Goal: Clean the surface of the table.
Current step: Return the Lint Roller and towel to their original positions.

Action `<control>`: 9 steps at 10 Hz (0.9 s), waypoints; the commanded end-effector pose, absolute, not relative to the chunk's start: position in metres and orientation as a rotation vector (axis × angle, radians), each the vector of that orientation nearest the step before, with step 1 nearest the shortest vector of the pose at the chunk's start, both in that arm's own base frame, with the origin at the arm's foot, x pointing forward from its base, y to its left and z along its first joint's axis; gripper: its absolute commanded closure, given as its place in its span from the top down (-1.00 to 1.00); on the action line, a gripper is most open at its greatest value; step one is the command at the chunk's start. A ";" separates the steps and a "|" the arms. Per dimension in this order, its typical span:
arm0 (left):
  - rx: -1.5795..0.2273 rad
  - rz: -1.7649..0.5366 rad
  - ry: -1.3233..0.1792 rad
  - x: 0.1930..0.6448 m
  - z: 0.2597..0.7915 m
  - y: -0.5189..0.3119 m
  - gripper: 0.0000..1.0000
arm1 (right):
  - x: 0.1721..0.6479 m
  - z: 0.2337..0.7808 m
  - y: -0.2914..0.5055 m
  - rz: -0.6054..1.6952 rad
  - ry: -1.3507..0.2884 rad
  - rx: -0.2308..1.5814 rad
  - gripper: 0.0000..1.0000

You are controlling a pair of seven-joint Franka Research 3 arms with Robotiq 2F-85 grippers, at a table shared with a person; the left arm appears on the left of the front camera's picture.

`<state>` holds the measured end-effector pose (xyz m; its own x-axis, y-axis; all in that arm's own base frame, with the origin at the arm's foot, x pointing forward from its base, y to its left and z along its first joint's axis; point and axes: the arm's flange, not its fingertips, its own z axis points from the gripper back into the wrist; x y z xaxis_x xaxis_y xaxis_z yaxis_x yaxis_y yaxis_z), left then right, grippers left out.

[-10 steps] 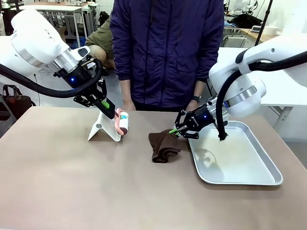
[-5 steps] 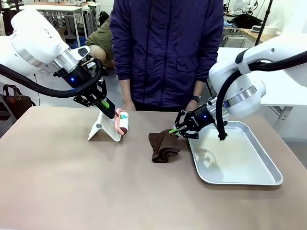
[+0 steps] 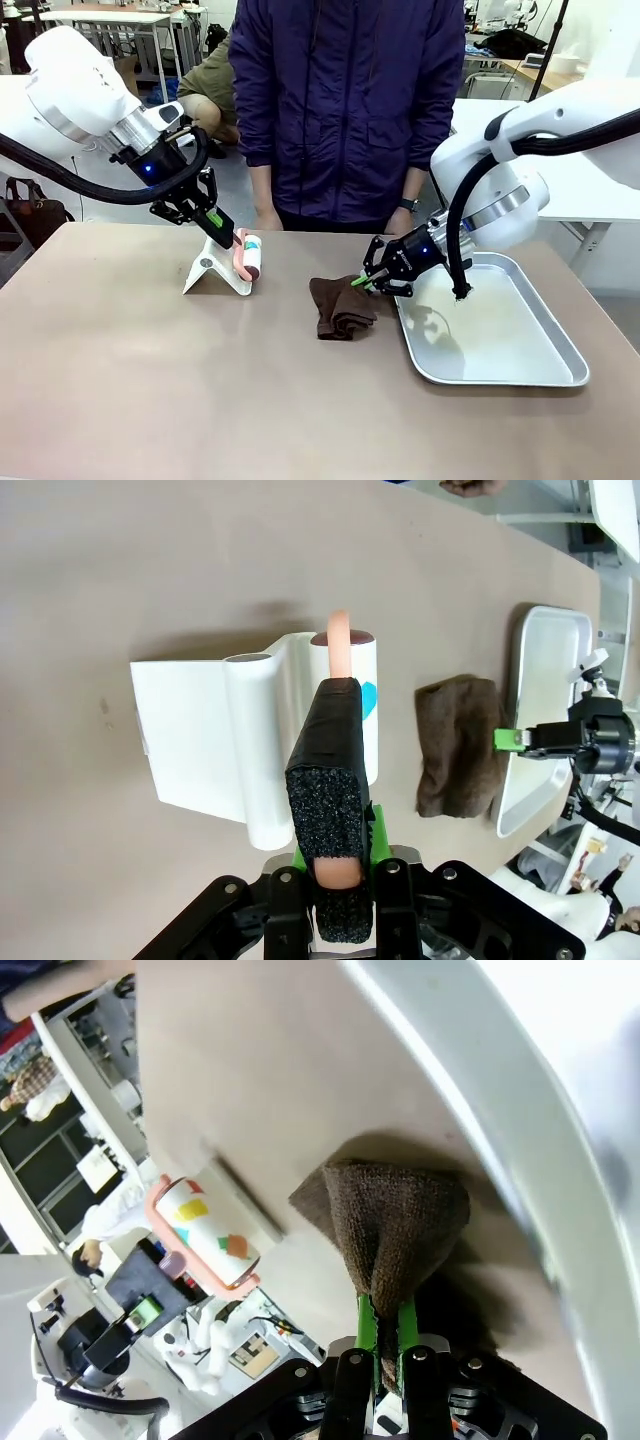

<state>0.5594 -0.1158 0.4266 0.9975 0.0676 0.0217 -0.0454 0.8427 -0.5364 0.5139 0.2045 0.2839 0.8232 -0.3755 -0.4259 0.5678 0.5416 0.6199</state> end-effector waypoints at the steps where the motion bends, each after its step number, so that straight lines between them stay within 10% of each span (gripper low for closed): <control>1: -0.563 0.064 0.019 0.568 0.430 -0.110 -0.58 | 0.521 0.272 0.211 -0.630 0.270 0.809 -0.83; 9: -0.524 0.097 0.038 0.572 0.420 -0.118 -0.58 | 0.524 0.263 0.212 -0.610 0.298 0.822 -0.83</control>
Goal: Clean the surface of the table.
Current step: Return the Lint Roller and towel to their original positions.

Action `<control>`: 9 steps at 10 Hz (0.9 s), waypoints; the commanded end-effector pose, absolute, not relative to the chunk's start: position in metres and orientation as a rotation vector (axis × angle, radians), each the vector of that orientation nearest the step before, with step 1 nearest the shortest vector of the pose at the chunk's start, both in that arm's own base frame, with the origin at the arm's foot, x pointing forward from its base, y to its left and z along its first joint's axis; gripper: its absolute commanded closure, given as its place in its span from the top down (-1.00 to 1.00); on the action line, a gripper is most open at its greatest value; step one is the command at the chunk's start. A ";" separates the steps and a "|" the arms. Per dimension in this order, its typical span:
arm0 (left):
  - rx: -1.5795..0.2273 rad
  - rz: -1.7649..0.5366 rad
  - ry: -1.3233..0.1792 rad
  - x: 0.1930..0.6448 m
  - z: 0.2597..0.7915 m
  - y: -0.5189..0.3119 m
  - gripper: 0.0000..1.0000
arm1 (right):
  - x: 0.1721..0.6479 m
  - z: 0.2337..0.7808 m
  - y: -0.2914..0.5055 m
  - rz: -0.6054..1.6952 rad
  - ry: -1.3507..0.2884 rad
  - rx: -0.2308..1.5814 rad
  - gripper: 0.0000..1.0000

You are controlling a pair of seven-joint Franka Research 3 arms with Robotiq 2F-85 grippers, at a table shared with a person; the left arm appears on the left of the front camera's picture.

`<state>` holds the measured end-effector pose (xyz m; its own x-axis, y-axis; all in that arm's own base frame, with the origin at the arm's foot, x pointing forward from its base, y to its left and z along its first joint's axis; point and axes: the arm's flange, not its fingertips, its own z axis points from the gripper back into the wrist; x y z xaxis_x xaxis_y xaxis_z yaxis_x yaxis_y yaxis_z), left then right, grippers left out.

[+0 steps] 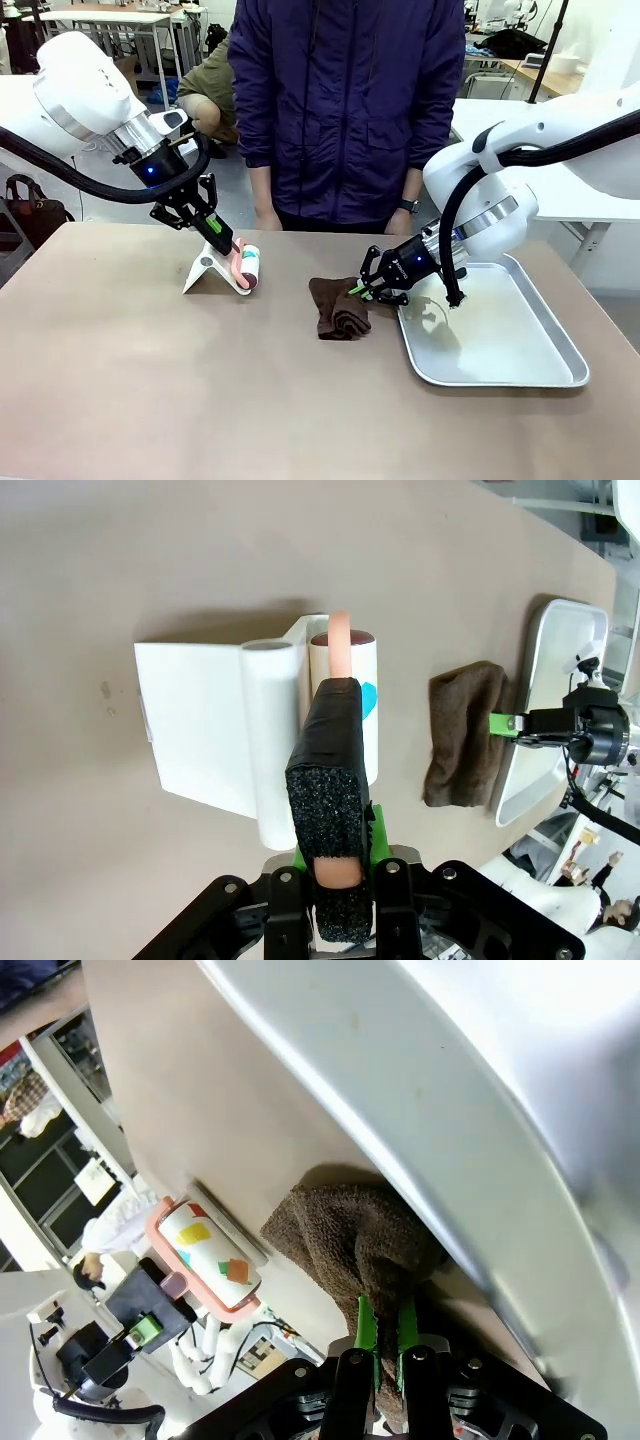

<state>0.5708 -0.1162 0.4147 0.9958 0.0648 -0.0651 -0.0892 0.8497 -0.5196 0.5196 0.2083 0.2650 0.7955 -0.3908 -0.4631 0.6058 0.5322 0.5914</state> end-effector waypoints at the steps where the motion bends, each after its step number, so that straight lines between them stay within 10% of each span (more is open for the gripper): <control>1: -0.517 0.100 0.033 0.572 0.419 -0.118 -0.58 | 0.524 0.264 0.212 -0.606 0.299 0.825 -0.83; 4: -0.496 0.107 0.028 0.571 0.419 -0.117 -0.58 | 0.523 0.263 0.211 -0.604 0.311 0.834 -0.83; 6: -0.466 0.108 0.031 0.570 0.419 -0.118 0.55 | 0.523 0.263 0.211 -0.590 0.312 0.835 -0.83; 7: -0.457 0.103 0.031 0.570 0.418 -0.117 1.00 | 0.522 0.264 0.211 -0.584 0.320 0.838 0.21; 8: -0.455 0.097 0.032 0.570 0.419 -0.117 1.00 | 0.522 0.264 0.210 -0.571 0.328 0.842 0.30; 9: -0.450 0.099 0.026 0.569 0.420 -0.115 1.00 | 0.522 0.264 0.210 -0.565 0.329 0.847 1.00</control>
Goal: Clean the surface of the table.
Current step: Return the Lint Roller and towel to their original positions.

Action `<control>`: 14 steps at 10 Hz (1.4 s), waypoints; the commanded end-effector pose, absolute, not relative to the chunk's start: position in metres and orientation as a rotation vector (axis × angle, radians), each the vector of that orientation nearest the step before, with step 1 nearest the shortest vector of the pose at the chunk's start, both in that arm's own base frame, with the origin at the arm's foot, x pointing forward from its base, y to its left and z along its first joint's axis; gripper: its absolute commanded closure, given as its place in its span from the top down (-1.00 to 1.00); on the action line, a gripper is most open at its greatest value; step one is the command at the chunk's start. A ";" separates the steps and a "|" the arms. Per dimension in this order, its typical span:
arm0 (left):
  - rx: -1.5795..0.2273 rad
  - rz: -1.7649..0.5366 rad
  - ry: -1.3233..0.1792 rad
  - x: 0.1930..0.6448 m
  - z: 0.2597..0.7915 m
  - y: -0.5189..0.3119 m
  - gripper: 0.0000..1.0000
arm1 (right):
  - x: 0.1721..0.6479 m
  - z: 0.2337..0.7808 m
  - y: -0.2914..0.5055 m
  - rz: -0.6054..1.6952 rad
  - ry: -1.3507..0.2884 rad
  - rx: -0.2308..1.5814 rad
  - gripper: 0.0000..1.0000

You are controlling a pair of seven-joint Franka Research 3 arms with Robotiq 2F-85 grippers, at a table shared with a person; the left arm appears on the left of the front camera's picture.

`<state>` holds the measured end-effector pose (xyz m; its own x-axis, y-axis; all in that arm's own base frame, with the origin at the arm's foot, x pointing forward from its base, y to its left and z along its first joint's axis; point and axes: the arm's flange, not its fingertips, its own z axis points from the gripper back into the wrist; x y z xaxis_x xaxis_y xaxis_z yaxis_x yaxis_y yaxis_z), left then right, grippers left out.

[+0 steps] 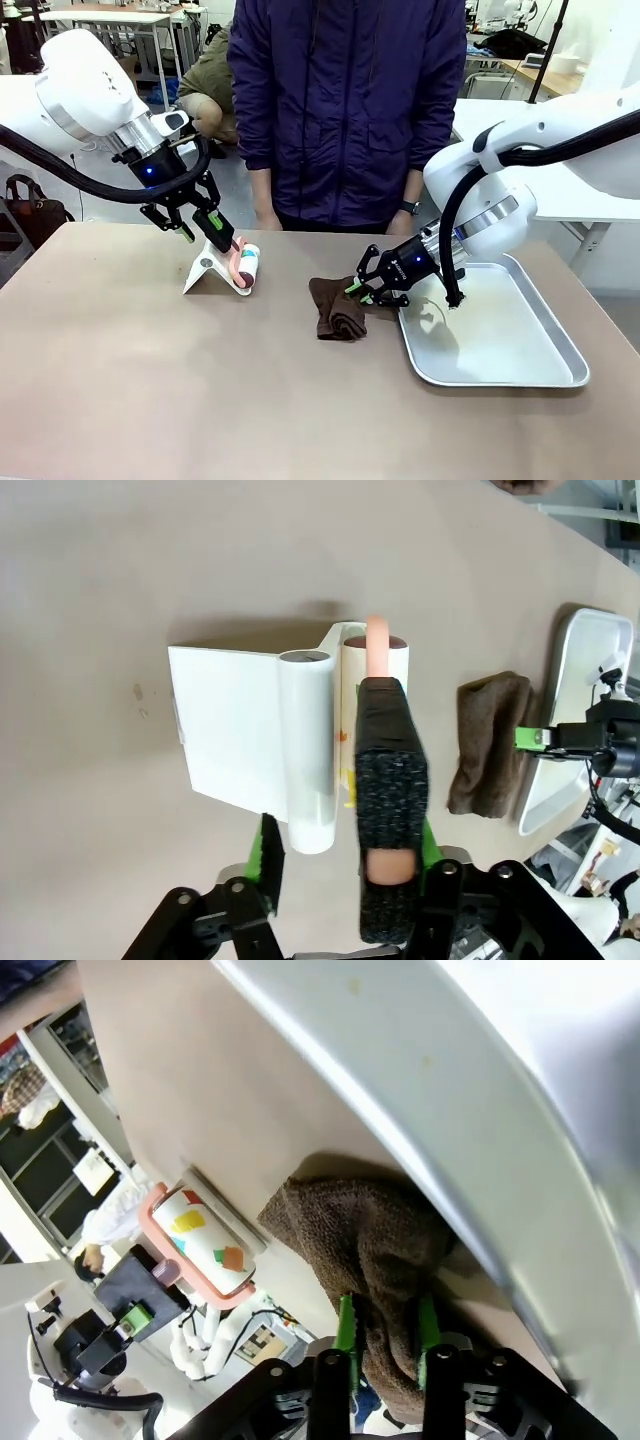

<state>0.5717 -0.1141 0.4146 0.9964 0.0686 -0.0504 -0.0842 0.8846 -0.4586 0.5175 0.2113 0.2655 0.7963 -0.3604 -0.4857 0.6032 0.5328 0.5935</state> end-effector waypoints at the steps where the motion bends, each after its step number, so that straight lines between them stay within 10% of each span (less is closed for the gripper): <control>1: -0.453 0.103 0.018 0.567 0.421 -0.114 1.00 | 0.521 0.266 0.209 -0.554 0.328 0.859 1.00; 3: -0.462 0.105 0.009 0.564 0.423 -0.110 1.00 | 0.521 0.268 0.210 -0.539 0.328 0.873 0.77; 14: -0.592 0.054 -0.080 0.532 0.452 -0.084 1.00 | 0.498 0.352 0.179 -0.285 0.246 0.978 1.00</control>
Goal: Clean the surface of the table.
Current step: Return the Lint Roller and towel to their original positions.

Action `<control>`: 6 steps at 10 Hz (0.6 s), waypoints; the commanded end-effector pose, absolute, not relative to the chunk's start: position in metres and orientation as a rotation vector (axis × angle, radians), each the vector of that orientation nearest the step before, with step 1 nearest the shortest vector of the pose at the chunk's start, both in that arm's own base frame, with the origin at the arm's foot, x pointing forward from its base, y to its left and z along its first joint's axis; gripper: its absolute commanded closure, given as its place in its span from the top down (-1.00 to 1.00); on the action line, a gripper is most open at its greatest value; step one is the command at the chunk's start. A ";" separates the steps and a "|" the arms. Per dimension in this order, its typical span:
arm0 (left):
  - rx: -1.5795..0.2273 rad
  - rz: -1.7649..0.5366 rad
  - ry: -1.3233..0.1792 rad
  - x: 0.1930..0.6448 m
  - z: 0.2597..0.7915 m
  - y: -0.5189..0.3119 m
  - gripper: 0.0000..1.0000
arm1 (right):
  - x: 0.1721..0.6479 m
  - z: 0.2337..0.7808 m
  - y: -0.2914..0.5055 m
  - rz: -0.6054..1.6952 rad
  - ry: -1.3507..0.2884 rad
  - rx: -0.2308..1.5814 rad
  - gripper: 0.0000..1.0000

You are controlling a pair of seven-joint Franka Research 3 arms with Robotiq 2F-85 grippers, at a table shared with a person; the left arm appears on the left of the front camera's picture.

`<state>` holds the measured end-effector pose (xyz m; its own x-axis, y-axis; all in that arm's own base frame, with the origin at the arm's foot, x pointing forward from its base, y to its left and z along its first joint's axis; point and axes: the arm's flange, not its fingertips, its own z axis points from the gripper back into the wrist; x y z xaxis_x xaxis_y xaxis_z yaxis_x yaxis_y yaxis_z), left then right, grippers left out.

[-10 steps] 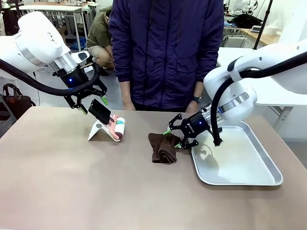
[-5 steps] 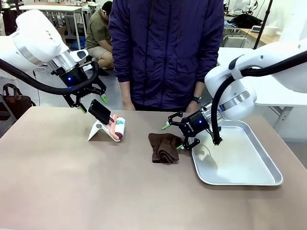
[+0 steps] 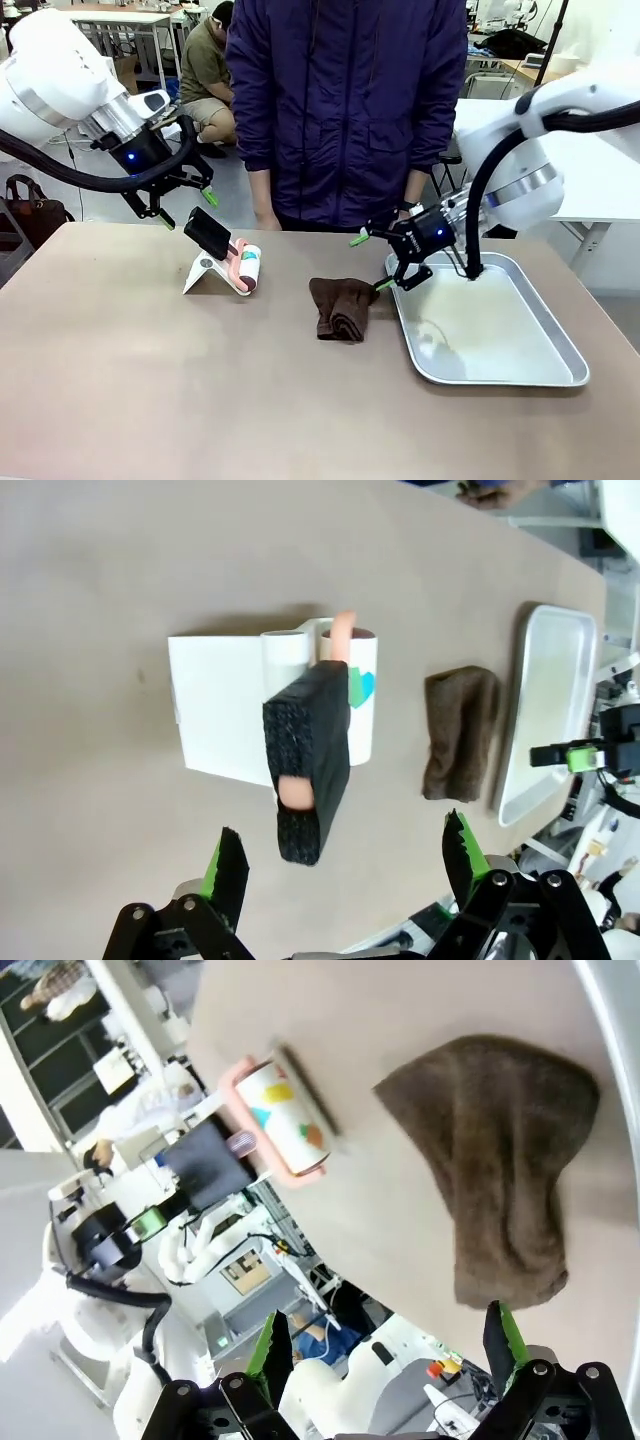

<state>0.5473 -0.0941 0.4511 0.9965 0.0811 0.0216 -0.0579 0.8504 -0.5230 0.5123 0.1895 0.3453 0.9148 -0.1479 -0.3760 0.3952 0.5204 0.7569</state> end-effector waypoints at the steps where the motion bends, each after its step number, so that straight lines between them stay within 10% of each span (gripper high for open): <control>1: -0.637 0.041 -0.114 0.521 0.459 -0.075 1.00 | 0.492 0.363 0.170 -0.252 0.237 1.002 1.00; 6: -1.003 -0.013 -0.229 0.454 0.466 -0.009 1.00 | 0.428 0.392 0.091 0.090 0.242 1.263 1.00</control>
